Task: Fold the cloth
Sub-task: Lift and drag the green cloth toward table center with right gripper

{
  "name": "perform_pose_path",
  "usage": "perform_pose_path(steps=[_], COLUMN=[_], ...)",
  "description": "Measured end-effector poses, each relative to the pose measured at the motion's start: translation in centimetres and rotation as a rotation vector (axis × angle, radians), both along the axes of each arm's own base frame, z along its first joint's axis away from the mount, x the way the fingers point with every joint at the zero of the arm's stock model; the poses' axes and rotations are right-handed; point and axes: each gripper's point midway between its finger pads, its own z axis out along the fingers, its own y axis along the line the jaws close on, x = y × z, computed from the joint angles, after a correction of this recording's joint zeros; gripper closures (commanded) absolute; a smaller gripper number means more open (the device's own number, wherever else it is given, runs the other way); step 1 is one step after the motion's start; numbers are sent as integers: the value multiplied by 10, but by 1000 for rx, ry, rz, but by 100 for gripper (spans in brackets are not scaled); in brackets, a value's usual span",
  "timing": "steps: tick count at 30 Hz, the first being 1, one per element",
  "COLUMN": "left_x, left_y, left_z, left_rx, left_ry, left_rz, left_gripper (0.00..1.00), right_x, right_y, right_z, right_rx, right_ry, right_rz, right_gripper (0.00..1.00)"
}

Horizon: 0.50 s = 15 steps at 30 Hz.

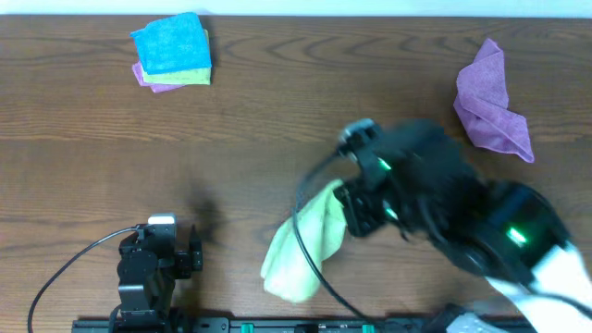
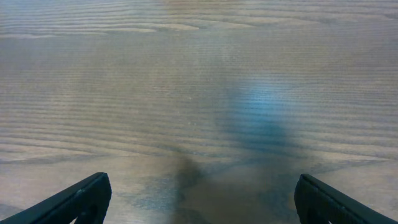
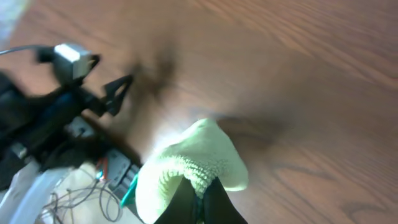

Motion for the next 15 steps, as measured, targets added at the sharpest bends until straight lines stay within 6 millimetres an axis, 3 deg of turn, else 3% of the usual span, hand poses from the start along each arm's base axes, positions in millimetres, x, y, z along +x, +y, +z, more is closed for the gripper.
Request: perform_pose_path(steps=[2,4,6,7,8,9,12,14,15], left_x=[0,0,0,0,0,0,0,0,0], left_y=[0,0,0,0,0,0,0,0,0], left_z=[0,0,0,0,0,0,0,0,0], left_rx=[0,0,0,0,-1,0,0,-1,-3], left_ry=[0,0,0,0,0,-1,1,0,1], left_rz=[0,0,0,0,0,0,0,-1,-1], left_gripper=[5,4,4,5,5,5,5,5,4], right_x=[29,72,123,156,184,207,270,290,292], right_y=[6,9,6,0,-10,-18,-59,-97,-108], right_z=[-12,-31,-51,-66,-83,-94,-150,-187,-193], right_rx=[-18,-38,-44,-42,-46,-39,-32,-44,-46], right_ry=[0,-2,-25,-39,-41,-49,-20,34,47], right_rz=[-45,-105,-164,-207,-254,-291,-403,-492,-517], right_gripper=[93,85,80,72,59,40,34,30,26])
